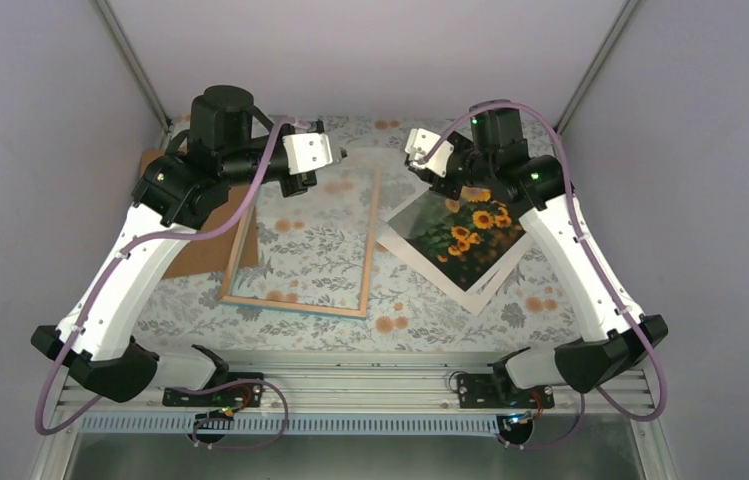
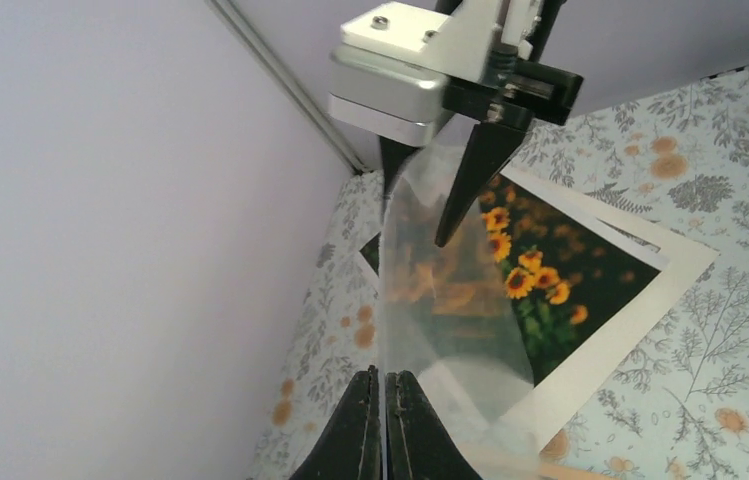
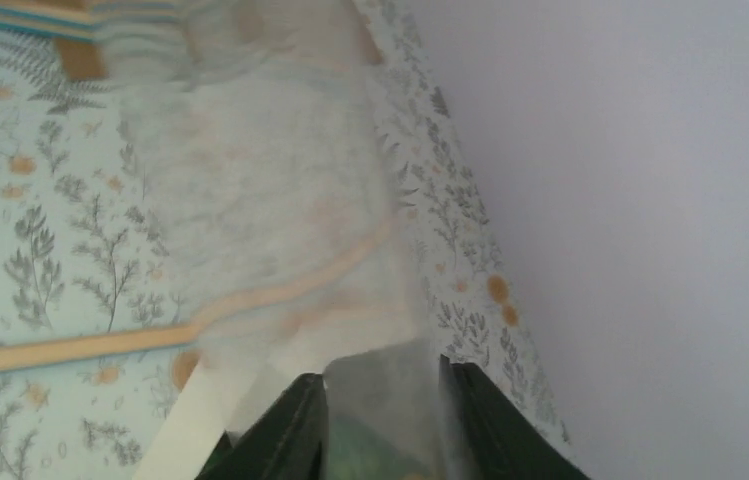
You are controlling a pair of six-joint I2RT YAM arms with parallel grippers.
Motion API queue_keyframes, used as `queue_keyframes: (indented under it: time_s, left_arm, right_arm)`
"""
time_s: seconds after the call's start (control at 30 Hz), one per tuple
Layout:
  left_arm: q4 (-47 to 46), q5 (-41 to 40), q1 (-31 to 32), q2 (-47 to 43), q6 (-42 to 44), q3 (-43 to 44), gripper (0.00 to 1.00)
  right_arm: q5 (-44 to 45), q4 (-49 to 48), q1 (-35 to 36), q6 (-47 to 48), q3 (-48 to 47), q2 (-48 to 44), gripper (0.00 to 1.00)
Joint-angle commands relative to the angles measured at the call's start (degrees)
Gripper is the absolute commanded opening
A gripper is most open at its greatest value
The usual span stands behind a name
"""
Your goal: Put the photo into the frame
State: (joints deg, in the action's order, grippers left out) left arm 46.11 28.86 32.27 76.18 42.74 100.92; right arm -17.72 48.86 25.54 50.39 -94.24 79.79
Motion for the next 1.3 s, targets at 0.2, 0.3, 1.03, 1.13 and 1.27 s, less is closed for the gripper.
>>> queue_keyframes:
  time_s: [0.2,0.3,1.03,1.13,1.27]
  left_arm:
    - [-4.38,-3.19,0.07,-1.64,4.76,-2.05,0.03]
    - [-5.94,-7.81,-0.05,-1.46,0.74,-2.81,0.29]
    - [-9.66,1.81,-44.41,8.64,-23.11,-26.58,0.66]
    - [-9.35,-0.73,-45.95,10.19,-22.16,-30.61,0.62]
    - [-10.04,-4.33,-47.33,12.28,-23.08,-35.74,0.62]
  right_arm:
    - [-2.37,6.78,1.26,-2.42,0.46,-2.22,0.03]
    - [-4.91,6.07,1.16,-7.17,0.43,-2.96,0.03]
    - [-30.16,-12.58,-15.54,-49.84,7.94,-5.64,0.03]
    - [-35.27,-17.57,-18.52,-58.62,11.12,-5.16,0.03]
    - [-40.67,-25.62,-20.88,-68.28,14.54,-4.74,0.03]
